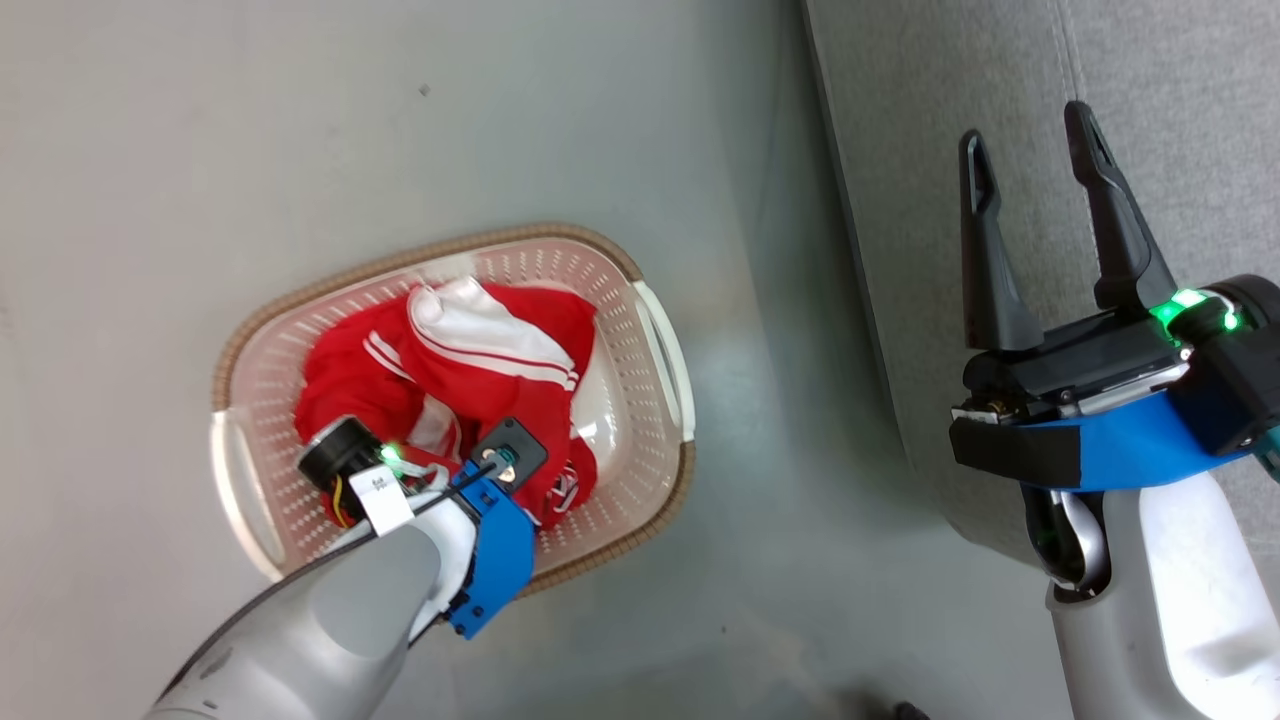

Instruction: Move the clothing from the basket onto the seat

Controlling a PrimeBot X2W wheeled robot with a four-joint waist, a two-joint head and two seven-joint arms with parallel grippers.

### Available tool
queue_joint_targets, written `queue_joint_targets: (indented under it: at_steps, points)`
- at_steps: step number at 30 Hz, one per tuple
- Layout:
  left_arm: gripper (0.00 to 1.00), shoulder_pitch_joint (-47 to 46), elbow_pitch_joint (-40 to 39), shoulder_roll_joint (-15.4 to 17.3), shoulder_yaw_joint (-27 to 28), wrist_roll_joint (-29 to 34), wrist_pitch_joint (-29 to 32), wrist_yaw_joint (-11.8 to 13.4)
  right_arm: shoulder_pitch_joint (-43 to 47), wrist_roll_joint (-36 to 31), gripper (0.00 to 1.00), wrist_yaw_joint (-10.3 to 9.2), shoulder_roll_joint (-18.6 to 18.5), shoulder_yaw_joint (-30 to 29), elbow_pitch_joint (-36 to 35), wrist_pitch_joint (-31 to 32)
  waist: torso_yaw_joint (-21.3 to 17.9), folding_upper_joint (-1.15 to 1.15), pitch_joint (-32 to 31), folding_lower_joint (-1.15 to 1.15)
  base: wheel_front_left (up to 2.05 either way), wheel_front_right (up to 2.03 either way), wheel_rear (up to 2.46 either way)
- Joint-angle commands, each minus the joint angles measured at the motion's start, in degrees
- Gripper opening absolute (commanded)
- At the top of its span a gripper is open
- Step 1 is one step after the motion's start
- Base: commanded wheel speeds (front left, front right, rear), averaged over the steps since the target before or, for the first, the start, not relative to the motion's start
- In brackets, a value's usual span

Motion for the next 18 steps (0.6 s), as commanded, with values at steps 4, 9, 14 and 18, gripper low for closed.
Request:
queue_joint_targets:
  at_steps: [4,9,14,18]
  points:
    - [0.00,1.19,-0.28,-1.01,-0.14,-1.79,-2.92,-0.06,1.37,-0.80,1.00,0.03,-0.20,-0.41,0.84,-0.21,2.51,0.00,-4.51,0.00,0.00,0.00,0.00]
    - [0.00,2.15,-0.37,-2.13,-0.14,-4.86,-6.59,-0.06,2.65,-1.65,1.00,0.03,-0.21,-1.26,1.67,-0.20,4.20,0.00,-8.15,0.00,0.00,0.00,0.00]
    - [0.00,3.05,-1.12,-2.91,-0.13,-6.32,-9.23,-0.06,4.25,-2.24,1.00,0.03,-0.21,-1.78,2.47,-0.21,5.82,0.00,-11.89,0.00,0.00,0.00,0.00]
    - [0.00,3.76,-1.82,-3.06,-0.13,-7.51,-11.35,-0.06,5.58,-2.49,1.00,0.03,-0.20,-2.00,3.01,-0.21,6.96,0.00,-14.84,0.00,0.00,0.00,0.00]
